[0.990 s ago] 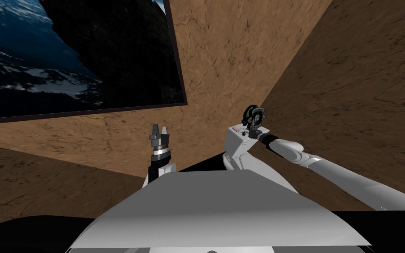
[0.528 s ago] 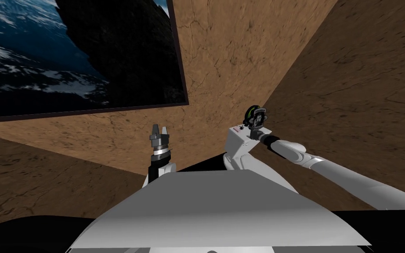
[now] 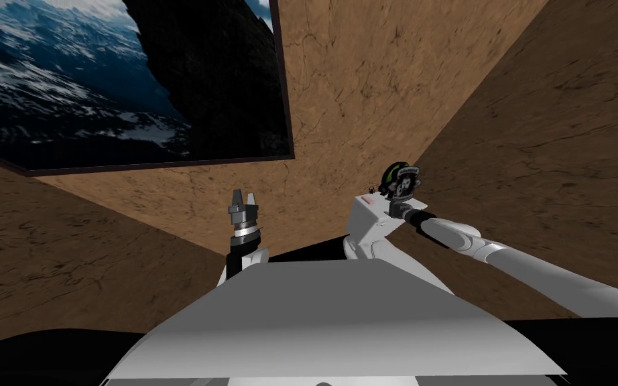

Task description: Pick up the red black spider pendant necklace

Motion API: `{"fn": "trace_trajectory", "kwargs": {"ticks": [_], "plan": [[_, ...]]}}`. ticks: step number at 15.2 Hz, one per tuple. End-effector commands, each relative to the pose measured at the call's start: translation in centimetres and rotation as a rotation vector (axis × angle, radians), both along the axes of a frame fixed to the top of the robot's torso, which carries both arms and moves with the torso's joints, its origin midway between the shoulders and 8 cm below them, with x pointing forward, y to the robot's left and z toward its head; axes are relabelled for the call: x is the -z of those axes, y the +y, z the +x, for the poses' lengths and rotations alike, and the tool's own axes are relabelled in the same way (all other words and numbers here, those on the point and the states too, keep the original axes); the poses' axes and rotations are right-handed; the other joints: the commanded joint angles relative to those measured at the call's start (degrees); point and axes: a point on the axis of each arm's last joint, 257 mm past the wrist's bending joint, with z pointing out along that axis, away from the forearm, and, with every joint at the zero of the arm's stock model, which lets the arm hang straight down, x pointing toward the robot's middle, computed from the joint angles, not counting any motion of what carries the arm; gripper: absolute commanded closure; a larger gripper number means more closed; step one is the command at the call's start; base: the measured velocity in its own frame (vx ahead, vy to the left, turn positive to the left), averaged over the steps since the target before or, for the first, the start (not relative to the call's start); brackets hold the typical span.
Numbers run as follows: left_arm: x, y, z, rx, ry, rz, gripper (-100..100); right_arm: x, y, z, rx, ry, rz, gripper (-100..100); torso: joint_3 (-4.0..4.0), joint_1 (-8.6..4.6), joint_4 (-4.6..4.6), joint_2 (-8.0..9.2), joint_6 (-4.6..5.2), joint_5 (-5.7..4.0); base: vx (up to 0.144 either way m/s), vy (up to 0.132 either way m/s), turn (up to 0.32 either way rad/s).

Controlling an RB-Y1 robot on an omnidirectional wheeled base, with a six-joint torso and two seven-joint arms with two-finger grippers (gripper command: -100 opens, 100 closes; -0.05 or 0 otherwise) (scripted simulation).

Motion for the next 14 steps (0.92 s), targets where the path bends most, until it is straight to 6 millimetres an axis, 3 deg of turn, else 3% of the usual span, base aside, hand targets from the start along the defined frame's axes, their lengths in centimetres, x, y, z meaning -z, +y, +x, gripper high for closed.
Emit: {"fn": "trace_trajectory", "kwargs": {"ticks": [1,2,5,6,9,10,13,14], "plan": [[0.0,0.0,0.0,0.0,0.0,0.0,0,0.7,-1.3,-0.7,0.024,0.02,-0.005,-100,0.0,0.0,0.0,0.0,0.0,0.0,-0.027,-0.01,0.14],[0.0,0.0,0.0,0.0,0.0,0.0,0,1.5,-2.9,-1.7,0.053,0.043,-0.009,-100,-0.06,-0.09,-0.05,-0.06,0.03,-0.06,-0.032,-0.005,0.179],[0.0,0.0,0.0,0.0,0.0,0.0,0,1.5,-2.9,-1.7,0.053,0.043,-0.009,-100,-0.15,-0.38,-0.16,-0.14,0.2,-0.22,-0.021,-0.005,0.069],[0.0,0.0,0.0,0.0,0.0,0.0,0,2.2,-4.5,-2.7,0.084,0.066,-0.014,-100,-0.18,-0.43,-0.19,-0.18,0.24,-0.25,-0.019,0.0,0.144],[0.0,0.0,0.0,0.0,0.0,0.0,0,2.2,-4.5,-2.7,0.085,0.066,-0.013,-100,-0.3,-0.72,-0.33,-0.29,0.26,-0.47,-0.02,-0.004,0.067],[0.0,0.0,0.0,0.0,0.0,0.0,0,2.9,-6.2,-3.8,0.118,0.09,-0.02,-100,-0.33,-0.76,-0.33,-0.32,0.28,-0.48,-0.024,-0.002,0.112],[0.0,0.0,0.0,0.0,0.0,0.0,0,2.9,-6.2,-3.8,0.119,0.09,-0.019,-100,-0.41,-0.96,-0.43,-0.38,0.3,-0.64,-0.023,-0.002,0.093],[0.0,0.0,0.0,0.0,0.0,0.0,0,3.6,-8.0,-5.1,0.153,0.115,-0.029,-100,-0.43,-1.0,-0.44,-0.42,0.32,-0.65,-0.02,0.004,0.156]]}}
